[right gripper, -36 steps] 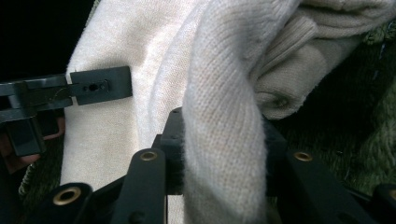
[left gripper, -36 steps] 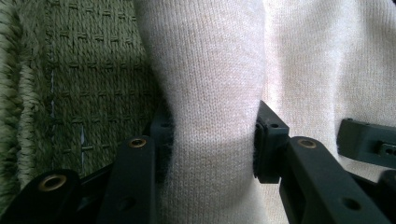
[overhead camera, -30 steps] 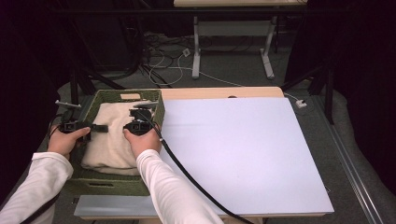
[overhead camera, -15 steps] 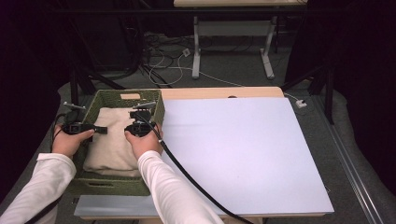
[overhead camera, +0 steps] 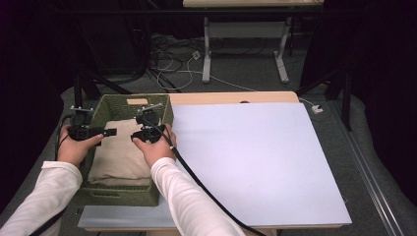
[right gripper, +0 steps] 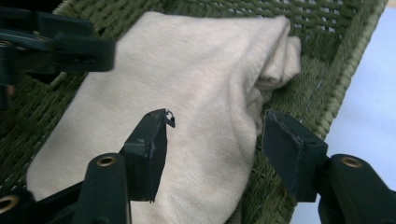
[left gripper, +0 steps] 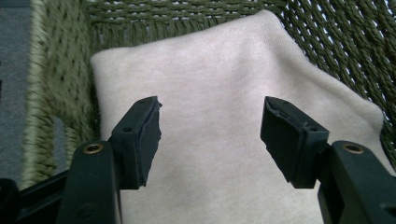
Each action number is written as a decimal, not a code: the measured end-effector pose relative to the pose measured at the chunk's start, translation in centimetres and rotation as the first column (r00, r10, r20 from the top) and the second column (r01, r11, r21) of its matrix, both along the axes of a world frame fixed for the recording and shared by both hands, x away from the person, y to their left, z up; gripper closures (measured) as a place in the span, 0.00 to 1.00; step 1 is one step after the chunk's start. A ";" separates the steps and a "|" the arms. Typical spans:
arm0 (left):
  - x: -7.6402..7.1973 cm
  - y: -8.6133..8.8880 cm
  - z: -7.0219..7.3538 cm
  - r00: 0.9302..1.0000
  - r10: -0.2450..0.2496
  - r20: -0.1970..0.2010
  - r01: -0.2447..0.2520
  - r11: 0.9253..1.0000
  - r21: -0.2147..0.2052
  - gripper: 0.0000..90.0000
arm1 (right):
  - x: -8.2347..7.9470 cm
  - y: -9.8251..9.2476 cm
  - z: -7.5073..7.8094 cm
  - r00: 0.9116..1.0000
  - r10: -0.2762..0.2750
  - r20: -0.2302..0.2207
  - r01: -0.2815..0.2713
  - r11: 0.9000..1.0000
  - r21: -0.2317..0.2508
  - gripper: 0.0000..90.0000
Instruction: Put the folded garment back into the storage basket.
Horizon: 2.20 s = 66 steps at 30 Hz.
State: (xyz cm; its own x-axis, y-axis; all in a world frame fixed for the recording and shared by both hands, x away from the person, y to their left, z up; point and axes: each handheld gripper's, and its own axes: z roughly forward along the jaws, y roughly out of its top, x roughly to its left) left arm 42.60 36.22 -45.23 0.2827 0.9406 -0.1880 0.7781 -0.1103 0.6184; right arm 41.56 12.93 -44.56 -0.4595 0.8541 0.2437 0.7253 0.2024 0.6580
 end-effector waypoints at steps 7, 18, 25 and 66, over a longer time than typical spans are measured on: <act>-0.4 0.2 0.0 1.000 0.019 0.005 -0.019 0.998 -0.056 0.35 | -0.5 -0.5 1.1 0.996 0.055 0.072 -0.057 0.998 0.015 0.41; -0.8 0.4 0.5 0.999 0.046 0.029 -0.041 0.988 -0.150 0.24 | -0.8 -2.3 2.7 0.990 0.117 0.076 -0.117 0.993 -0.010 0.27; -1.0 -0.2 1.2 0.998 0.040 0.043 -0.032 0.985 -0.168 0.18 | -0.9 -2.9 3.1 0.983 0.136 0.121 -0.131 0.990 -0.055 0.16; -3.0 -2.4 2.3 0.993 -0.044 0.109 0.060 0.987 -0.152 0.02 | -1.9 -6.7 4.3 0.974 0.185 0.131 -0.172 0.980 -0.104 0.00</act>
State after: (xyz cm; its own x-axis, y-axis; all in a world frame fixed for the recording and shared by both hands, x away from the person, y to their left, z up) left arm 39.63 33.86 -42.90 0.3562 0.8860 -0.2970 0.7039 -0.0453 0.7089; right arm 39.67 6.23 -40.23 -0.6304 0.7708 0.0917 0.5747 0.3841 0.7226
